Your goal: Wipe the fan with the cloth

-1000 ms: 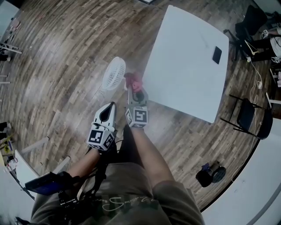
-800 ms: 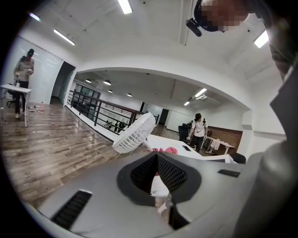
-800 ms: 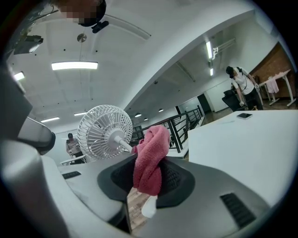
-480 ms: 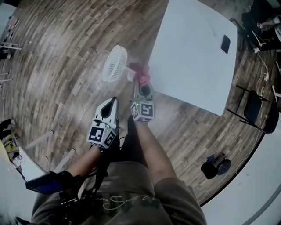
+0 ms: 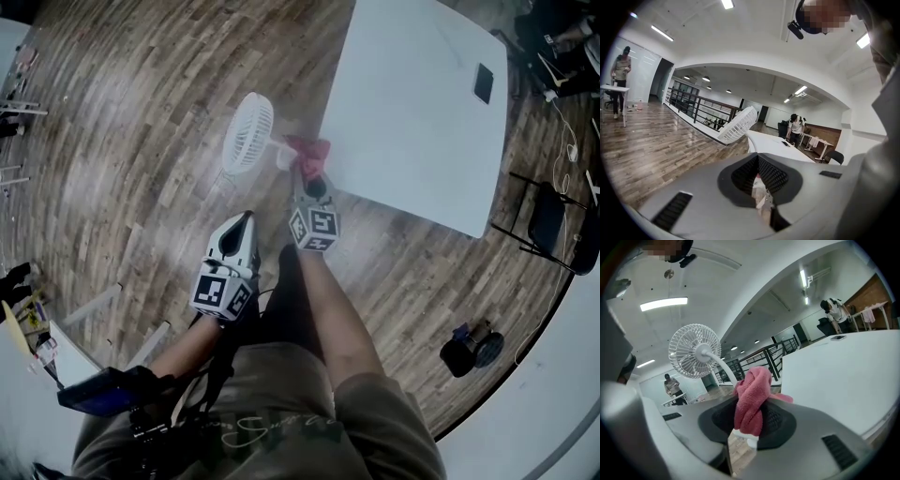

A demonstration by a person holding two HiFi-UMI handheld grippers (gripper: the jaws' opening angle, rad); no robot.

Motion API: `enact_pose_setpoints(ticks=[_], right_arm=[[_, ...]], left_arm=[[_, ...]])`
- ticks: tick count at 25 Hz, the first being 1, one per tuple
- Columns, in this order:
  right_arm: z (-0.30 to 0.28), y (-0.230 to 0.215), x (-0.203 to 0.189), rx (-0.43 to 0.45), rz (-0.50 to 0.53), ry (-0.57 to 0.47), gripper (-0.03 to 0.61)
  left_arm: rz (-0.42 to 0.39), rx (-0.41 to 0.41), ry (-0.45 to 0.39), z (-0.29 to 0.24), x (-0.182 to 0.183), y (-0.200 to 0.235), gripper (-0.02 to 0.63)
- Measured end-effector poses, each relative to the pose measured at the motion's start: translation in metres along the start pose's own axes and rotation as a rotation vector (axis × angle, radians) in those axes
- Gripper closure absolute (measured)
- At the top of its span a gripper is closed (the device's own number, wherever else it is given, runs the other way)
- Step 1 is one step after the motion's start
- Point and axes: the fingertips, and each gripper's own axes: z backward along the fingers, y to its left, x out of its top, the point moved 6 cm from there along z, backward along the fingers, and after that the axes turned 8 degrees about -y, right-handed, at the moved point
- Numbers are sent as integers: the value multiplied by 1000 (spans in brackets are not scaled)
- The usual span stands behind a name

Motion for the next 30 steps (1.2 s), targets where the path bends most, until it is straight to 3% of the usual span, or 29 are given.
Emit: enact_pose_setpoints(ticks=[3,7,10,15,17,25,30], right_arm=[[5,-2,18,-13,35,15,472],[29,2,78,-10,77,-49,472],[47,19,112,24,91,-40,472],[66,40,119,39,-147,60,472],[72,49,122,26,-164,58,472],[71,69,171,34,12,-49,472],[69,78,183,37,54,-60,472]], left_arm=[[-10,-34,-9,-1,8,5,595],[-21,-105,-30,-10,31,13,595],[-45,-174,-24,-13,45,17,595],[-91,-270,-33,-15,62,17,595],[-90,-296,-37,-18,66,16,595],[-166,-479,-50,-39,77,-11,595],[-164,-541,-47,-45,81,-21,595]])
